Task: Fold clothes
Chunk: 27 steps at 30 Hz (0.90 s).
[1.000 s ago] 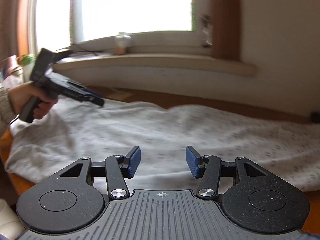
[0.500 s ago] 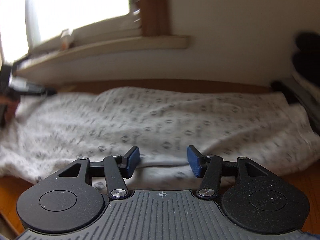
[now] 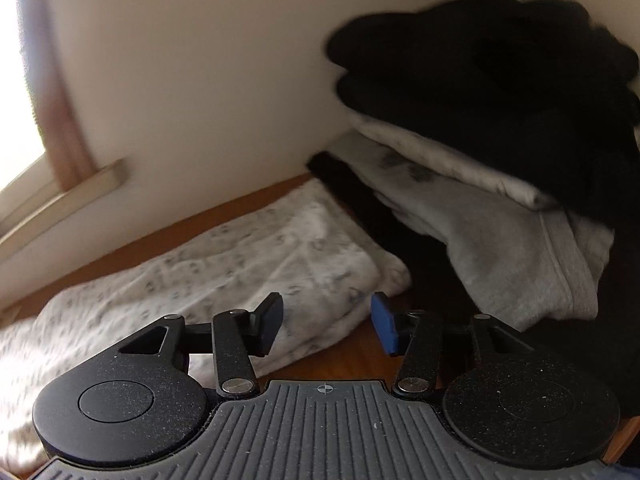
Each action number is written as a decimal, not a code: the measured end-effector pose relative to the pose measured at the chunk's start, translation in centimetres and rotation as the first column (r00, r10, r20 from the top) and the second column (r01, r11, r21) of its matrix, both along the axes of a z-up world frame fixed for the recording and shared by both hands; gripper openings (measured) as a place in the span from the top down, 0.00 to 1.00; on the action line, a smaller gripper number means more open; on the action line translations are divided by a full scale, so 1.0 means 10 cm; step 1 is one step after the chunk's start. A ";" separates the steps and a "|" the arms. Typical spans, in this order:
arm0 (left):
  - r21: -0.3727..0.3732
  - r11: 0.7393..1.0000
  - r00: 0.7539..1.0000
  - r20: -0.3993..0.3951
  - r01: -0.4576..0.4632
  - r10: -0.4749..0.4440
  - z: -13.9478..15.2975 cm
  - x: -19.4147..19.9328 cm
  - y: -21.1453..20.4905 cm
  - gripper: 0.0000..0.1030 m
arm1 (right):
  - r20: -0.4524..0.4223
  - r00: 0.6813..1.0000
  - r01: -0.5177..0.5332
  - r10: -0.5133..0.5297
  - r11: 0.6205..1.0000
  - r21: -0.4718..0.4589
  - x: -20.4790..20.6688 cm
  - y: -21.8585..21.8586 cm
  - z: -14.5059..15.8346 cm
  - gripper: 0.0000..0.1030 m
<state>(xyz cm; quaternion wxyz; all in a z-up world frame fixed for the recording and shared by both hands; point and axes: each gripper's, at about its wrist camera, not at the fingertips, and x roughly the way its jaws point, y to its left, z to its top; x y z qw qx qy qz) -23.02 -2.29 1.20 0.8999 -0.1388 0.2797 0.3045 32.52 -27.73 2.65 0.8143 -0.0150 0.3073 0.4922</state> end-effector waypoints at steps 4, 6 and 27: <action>-0.016 1.000 1.000 -0.001 -0.004 0.004 -0.01 -0.03 -0.09 0.21 | -0.005 0.999 0.041 -0.041 0.998 0.042 0.07 -0.04 0.01 0.57; -0.014 1.000 1.000 -0.010 -0.012 0.012 -0.02 -0.02 -0.11 0.21 | -0.008 0.998 0.062 -0.062 0.996 0.063 0.11 -0.06 0.01 0.63; -0.013 0.999 0.998 -0.033 -0.049 0.049 -0.04 -0.02 -0.17 0.15 | -0.091 0.995 0.035 -0.032 0.999 0.026 0.28 0.11 -0.02 0.90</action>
